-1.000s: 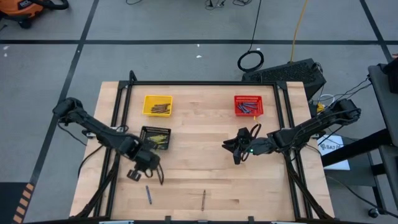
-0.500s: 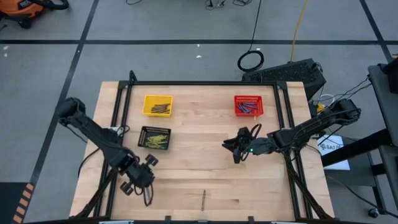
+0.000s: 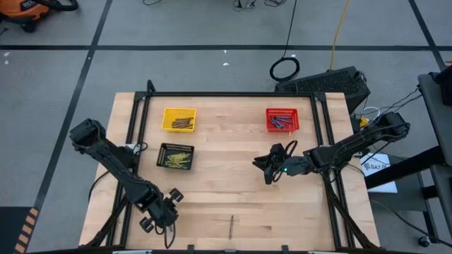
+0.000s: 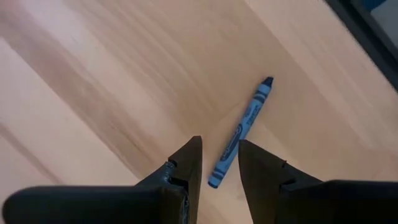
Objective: Sort crayons
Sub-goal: Put the blue crayon into the red bin
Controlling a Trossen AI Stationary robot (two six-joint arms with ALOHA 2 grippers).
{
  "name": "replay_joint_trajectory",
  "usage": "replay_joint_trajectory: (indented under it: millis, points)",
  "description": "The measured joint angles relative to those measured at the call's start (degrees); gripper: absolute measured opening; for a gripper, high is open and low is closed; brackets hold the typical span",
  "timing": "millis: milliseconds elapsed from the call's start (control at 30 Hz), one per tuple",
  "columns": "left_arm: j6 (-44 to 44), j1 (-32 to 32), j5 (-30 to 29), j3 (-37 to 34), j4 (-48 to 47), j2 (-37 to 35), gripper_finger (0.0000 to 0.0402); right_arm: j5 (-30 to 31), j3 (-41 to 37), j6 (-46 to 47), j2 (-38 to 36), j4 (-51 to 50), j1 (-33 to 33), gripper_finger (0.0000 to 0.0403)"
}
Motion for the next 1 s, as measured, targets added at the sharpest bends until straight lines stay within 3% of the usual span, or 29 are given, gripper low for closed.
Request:
replay_joint_trajectory:
  millis: [1000]
  points:
    - [-0.1, -1.3, 2.1, 0.1, 1.9, 7.9, 0.0102, -0.1, 0.0, 0.0, 0.0, -0.6, 0.0, 0.0089]
